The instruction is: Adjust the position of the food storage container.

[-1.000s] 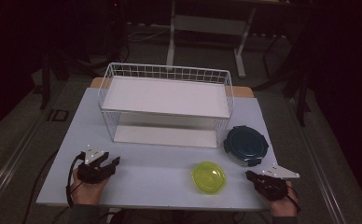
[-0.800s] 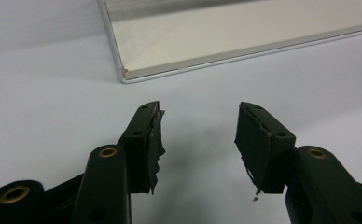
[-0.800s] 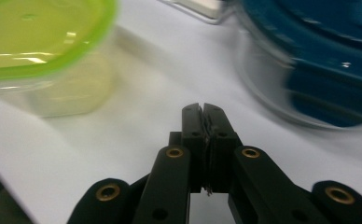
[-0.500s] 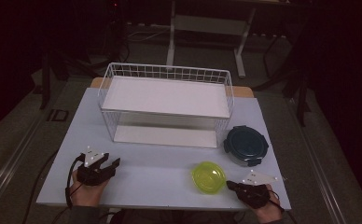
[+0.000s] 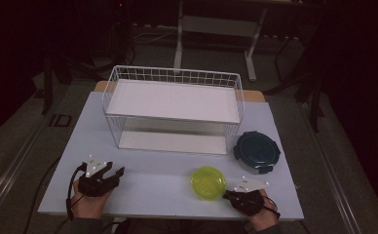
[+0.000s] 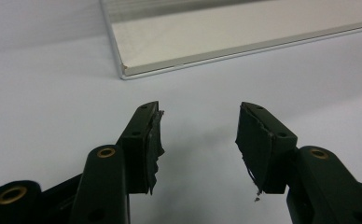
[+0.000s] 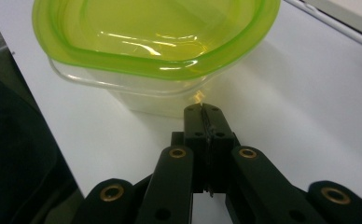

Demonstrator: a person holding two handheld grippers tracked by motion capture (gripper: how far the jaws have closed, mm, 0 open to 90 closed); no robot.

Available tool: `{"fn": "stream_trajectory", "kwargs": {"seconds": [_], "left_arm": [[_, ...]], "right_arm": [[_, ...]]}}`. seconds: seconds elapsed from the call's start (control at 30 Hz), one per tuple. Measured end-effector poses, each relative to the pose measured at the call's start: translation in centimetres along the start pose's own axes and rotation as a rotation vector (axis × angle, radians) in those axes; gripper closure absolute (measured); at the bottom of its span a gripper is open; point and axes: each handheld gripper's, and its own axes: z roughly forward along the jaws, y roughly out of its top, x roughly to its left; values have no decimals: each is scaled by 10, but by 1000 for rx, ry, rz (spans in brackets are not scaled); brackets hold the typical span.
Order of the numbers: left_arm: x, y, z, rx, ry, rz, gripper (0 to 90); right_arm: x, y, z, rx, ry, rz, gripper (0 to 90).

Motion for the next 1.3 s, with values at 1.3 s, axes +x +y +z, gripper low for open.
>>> {"fn": "stream_trajectory", "kwargs": {"seconds": [1.3], "left_arm": [[3,1,-12,-30,-17,-8,536]], "right_arm": [[61,108,110,19,85,-172,808]]}}
